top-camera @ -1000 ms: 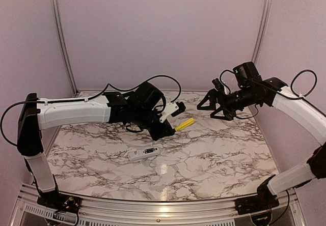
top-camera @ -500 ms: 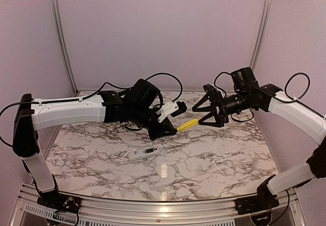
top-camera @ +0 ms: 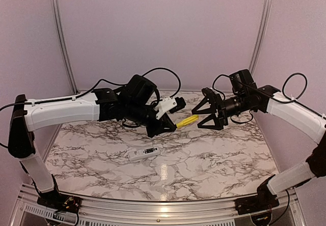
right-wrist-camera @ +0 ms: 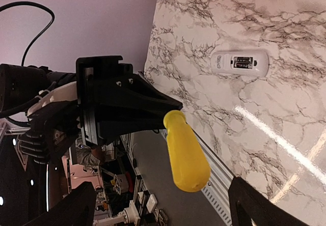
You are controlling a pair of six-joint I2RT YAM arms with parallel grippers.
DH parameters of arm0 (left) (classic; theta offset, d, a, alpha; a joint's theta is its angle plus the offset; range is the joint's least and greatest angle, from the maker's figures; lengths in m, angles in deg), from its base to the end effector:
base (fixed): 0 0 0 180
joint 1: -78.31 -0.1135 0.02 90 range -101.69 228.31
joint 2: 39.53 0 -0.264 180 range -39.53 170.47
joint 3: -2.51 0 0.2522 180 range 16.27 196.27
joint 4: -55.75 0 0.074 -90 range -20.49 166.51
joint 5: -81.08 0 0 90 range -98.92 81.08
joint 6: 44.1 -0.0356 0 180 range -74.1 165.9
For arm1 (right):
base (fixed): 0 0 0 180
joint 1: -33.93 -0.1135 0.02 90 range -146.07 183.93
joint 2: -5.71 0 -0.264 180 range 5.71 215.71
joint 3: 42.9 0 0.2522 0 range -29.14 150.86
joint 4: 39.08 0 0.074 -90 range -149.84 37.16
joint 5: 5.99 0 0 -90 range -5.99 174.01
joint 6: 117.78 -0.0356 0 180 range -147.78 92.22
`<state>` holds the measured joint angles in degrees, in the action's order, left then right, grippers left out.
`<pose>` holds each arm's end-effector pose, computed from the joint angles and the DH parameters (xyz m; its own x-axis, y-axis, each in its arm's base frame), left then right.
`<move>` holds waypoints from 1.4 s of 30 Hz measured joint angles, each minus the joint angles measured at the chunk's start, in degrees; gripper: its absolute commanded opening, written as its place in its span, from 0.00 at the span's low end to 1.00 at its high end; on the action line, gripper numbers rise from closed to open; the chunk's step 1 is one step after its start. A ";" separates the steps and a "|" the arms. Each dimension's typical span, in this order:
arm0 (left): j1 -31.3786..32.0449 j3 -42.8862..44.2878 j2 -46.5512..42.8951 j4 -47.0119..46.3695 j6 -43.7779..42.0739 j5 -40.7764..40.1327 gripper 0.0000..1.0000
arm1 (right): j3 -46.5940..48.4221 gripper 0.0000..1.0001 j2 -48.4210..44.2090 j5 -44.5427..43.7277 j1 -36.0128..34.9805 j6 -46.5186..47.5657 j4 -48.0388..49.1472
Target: Unload the batteries from the remote control
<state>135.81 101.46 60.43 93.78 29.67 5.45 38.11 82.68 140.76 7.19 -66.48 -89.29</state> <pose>0.2086 -0.3439 0.3007 -0.0676 0.6101 -0.7894 0.9785 0.1952 0.0670 0.2338 0.1511 0.3210 -0.9804 -0.1101 -0.1633 -0.1934 0.3817 0.9038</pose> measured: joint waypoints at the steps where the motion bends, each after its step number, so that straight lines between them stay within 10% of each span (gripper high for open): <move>1: 0.00 -0.11 -0.46 -0.07 -0.09 -0.09 0.00 | -0.02 0.88 0.00 0.02 0.00 0.15 -0.26; 42: 3.10 1.27 0.48 -0.28 -0.94 -1.22 0.00 | -1.29 0.48 3.87 -0.66 -5.16 -5.77 6.51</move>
<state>138.91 102.72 60.91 93.50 28.73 4.23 36.82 86.55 140.11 2.03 -72.25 -82.78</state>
